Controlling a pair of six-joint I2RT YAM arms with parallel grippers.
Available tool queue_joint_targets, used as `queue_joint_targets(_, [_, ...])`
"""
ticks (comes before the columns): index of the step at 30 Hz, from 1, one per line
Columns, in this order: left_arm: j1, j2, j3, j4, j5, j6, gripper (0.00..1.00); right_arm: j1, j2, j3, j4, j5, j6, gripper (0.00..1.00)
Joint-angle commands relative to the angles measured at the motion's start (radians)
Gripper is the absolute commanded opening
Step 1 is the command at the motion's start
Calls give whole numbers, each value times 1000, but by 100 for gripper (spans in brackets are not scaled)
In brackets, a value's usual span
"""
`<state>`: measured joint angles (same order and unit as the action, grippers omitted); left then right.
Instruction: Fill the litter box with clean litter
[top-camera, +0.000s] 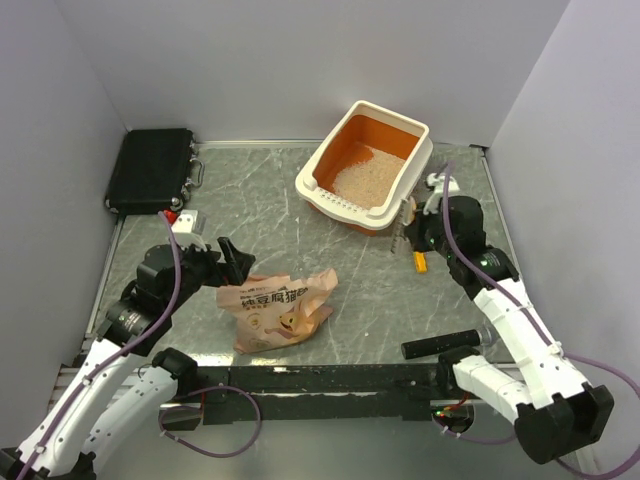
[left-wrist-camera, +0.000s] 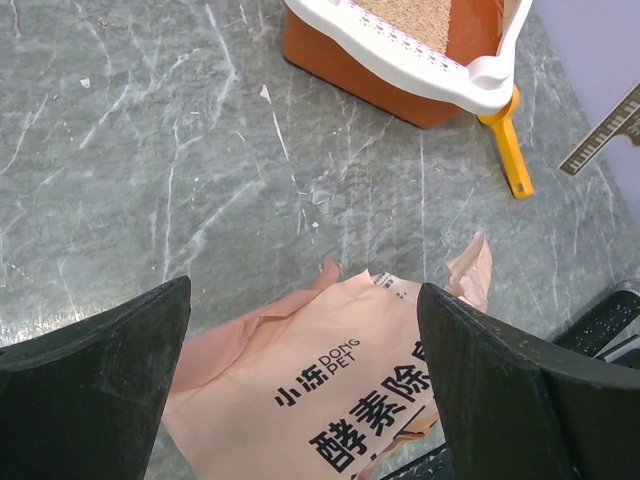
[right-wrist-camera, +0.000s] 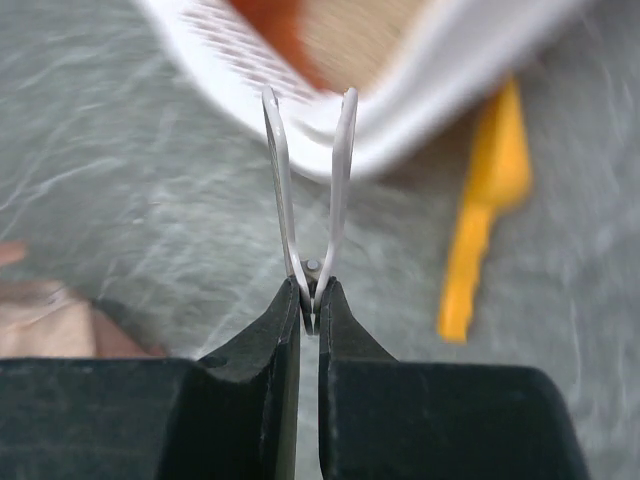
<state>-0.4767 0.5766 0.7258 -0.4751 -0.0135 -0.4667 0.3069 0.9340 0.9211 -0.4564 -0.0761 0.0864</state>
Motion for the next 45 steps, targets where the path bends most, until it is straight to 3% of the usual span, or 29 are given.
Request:
queue_joint_targets(1, [-2, -15, 0, 33, 26, -10, 99, -100, 8, -47, -77, 215, 242, 0])
queue_joint_targets(9, [0, -26, -5, 38, 55, -13, 99, -412, 77, -129, -77, 331, 400, 0])
queue_joint_targets(17, [-2, -14, -6, 38, 75, -13, 99, -494, 293, -133, -56, 335, 437, 0])
queue_joint_targets(21, [-2, -14, -8, 43, 81, -13, 99, -531, 365, -152, -10, 265, 429, 1])
queue_joint_targets(24, [-2, -4, -6, 39, 83, -12, 99, -540, 396, -171, 27, 198, 429, 12])
queue_joint_targets(32, [-2, -1, -8, 38, 80, -13, 99, -539, 515, -130, 28, 82, 409, 24])
queue_joint_targets(34, [-2, -1, -6, 38, 78, -13, 99, -539, 522, -133, 32, 66, 414, 33])
queue_joint_targets(39, [-2, 5, -8, 36, 78, -13, 99, -539, 490, -137, 48, 3, 415, 52])
queue_joint_targets(45, [-2, 5, -8, 36, 76, -13, 99, -531, 361, -131, 28, -27, 405, 61])
